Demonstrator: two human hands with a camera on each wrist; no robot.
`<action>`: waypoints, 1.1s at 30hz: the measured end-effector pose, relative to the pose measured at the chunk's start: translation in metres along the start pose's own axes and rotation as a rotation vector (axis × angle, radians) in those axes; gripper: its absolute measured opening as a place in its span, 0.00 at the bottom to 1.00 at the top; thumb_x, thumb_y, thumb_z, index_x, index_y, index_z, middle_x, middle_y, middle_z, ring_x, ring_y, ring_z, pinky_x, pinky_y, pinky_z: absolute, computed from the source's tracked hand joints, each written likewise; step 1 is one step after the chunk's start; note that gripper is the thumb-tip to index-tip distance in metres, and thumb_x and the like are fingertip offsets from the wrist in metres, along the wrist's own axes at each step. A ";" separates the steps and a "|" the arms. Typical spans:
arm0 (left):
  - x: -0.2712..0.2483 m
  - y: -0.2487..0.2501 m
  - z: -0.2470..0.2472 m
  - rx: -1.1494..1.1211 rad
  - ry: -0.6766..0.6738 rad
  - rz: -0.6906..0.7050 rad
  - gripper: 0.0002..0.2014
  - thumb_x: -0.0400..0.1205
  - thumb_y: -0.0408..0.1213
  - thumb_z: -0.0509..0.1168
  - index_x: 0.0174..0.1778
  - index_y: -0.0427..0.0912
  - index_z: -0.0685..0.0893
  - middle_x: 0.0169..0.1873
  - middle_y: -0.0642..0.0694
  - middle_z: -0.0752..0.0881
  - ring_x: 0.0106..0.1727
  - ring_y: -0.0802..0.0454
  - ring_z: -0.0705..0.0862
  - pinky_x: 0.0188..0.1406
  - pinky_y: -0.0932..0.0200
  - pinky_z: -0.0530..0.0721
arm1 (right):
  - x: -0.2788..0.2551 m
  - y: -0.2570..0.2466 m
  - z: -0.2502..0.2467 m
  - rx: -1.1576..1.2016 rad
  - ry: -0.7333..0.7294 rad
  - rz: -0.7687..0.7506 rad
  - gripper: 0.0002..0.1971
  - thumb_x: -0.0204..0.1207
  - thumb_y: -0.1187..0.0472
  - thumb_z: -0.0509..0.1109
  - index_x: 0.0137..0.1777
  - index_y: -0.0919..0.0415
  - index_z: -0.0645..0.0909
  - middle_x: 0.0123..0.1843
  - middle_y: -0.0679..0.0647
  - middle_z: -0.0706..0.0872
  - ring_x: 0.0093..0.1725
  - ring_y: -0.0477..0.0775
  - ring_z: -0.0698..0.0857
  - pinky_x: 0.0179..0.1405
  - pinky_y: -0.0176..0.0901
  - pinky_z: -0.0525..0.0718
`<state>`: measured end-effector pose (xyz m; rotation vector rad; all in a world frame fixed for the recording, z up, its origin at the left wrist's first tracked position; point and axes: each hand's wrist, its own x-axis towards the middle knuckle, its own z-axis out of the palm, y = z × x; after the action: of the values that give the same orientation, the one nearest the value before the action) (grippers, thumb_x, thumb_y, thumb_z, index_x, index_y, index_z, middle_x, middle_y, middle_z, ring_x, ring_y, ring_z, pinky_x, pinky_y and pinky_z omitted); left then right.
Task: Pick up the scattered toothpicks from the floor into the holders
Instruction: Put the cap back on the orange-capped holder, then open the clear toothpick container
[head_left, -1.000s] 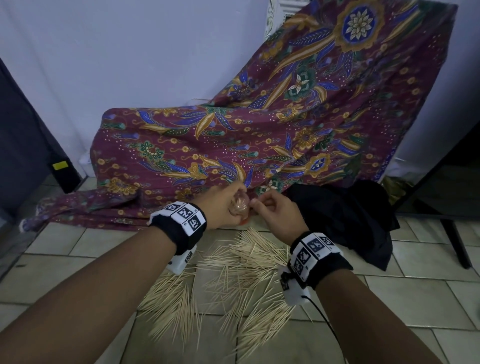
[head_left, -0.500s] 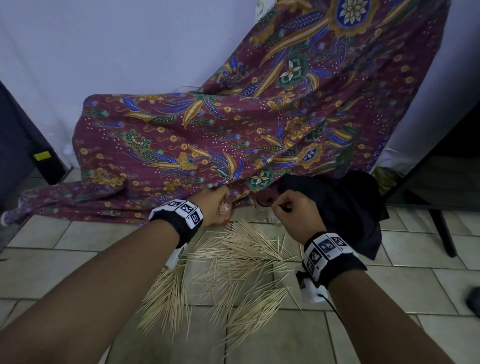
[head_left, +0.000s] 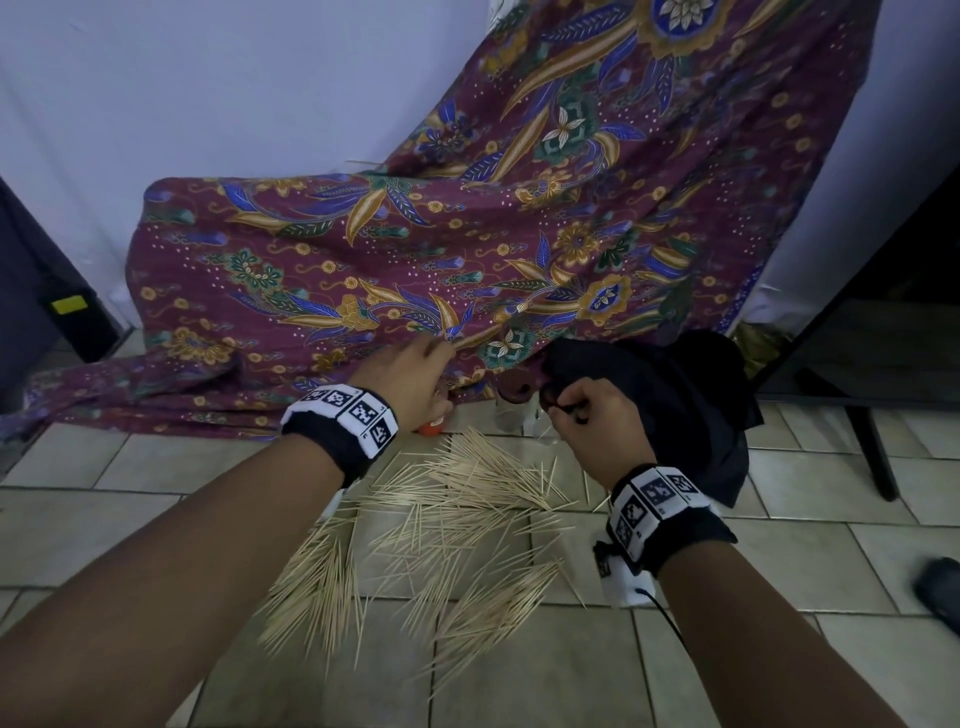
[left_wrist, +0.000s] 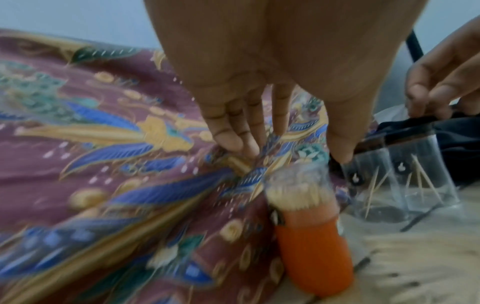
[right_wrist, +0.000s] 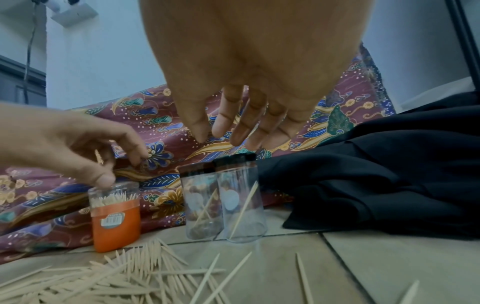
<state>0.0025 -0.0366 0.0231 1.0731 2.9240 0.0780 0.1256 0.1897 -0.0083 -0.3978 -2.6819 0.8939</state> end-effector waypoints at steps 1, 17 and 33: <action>0.002 0.007 -0.006 0.042 0.016 0.023 0.27 0.79 0.52 0.67 0.72 0.48 0.68 0.68 0.42 0.72 0.60 0.40 0.80 0.58 0.46 0.81 | -0.002 0.000 -0.001 0.004 -0.004 0.001 0.06 0.76 0.57 0.75 0.46 0.57 0.81 0.46 0.51 0.80 0.43 0.49 0.80 0.46 0.39 0.76; 0.060 0.075 0.019 -0.074 -0.243 0.068 0.32 0.80 0.37 0.68 0.79 0.54 0.63 0.70 0.40 0.74 0.62 0.37 0.80 0.58 0.43 0.83 | -0.019 0.016 0.007 0.064 -0.035 -0.019 0.06 0.77 0.56 0.72 0.42 0.56 0.81 0.42 0.46 0.81 0.41 0.48 0.81 0.40 0.42 0.77; 0.021 0.062 -0.015 -0.351 -0.091 0.150 0.22 0.76 0.42 0.72 0.65 0.55 0.74 0.58 0.46 0.81 0.54 0.45 0.82 0.54 0.48 0.83 | -0.027 0.000 0.010 0.137 -0.005 -0.083 0.17 0.75 0.55 0.75 0.61 0.58 0.79 0.57 0.50 0.79 0.52 0.49 0.80 0.51 0.40 0.78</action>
<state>0.0257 0.0237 0.0418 1.1923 2.6105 0.5096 0.1470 0.1747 -0.0209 -0.2526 -2.6007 1.0471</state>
